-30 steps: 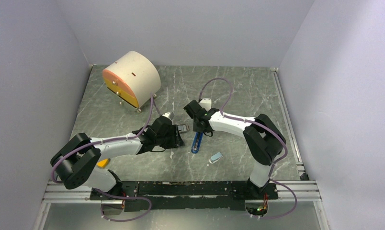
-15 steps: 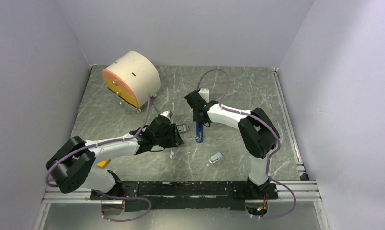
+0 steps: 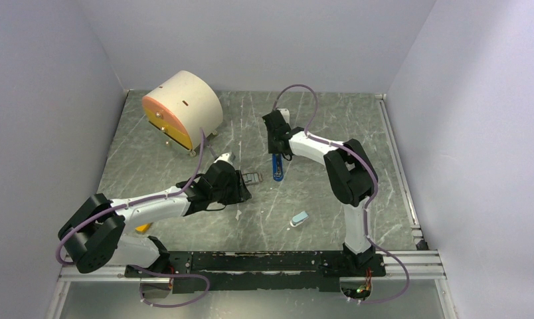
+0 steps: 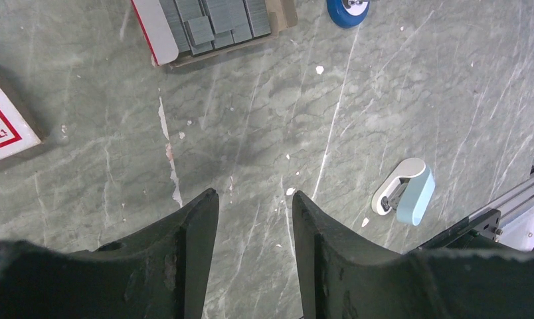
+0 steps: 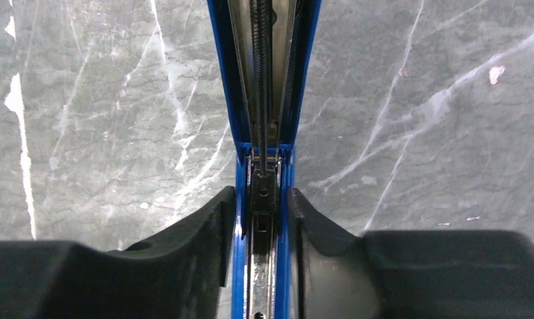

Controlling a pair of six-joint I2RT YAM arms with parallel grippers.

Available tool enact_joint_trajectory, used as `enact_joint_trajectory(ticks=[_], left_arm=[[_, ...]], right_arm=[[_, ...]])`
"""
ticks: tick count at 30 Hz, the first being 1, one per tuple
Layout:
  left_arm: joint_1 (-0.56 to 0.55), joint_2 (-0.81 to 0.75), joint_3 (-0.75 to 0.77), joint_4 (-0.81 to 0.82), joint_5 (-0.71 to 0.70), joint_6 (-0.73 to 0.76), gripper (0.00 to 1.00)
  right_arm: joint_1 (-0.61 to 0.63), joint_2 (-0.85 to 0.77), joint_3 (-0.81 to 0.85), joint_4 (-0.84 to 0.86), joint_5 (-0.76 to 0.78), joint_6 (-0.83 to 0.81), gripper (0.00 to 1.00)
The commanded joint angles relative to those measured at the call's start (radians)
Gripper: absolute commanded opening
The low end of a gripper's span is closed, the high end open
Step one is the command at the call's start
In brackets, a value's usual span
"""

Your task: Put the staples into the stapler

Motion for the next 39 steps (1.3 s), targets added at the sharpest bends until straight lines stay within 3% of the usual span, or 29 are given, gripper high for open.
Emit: enact_joint_trajectory(ticks=[1, 6, 10, 19, 23, 27, 32, 39], left_arm=[[0.005, -0.010, 0.021, 0.001, -0.015, -0.013, 0.51], [0.004, -0.015, 0.022, 0.005, -0.011, -0.013, 0.52], [0.004, -0.054, 0.001, 0.022, -0.011, -0.010, 0.56], [0.004, -0.179, -0.070, 0.100, -0.044, 0.025, 0.83], [0.006, -0.195, -0.087, 0.172, 0.008, 0.101, 0.97], [0.005, -0.191, -0.096, 0.229, 0.040, 0.140, 0.97], [0.005, -0.152, -0.089, 0.313, 0.071, 0.139, 0.89], [0.005, -0.086, -0.101, 0.364, 0.139, 0.107, 0.88]], right_arm=[[0.000, -0.029, 0.026, -0.008, -0.015, -0.007, 0.42], [-0.002, -0.113, 0.007, -0.038, -0.027, 0.010, 0.62], [-0.006, -0.209, -0.019, -0.092, -0.020, 0.032, 0.65], [-0.008, -0.531, -0.293, -0.299, 0.054, 0.140, 0.75], [0.003, -0.660, -0.426, -0.391, 0.038, 0.238, 0.76], [0.038, -0.763, -0.540, -0.434, -0.007, 0.355, 0.78], [0.067, -0.835, -0.614, -0.488, -0.056, 0.545, 0.79], [0.095, -0.907, -0.678, -0.525, -0.098, 0.891, 0.77]])
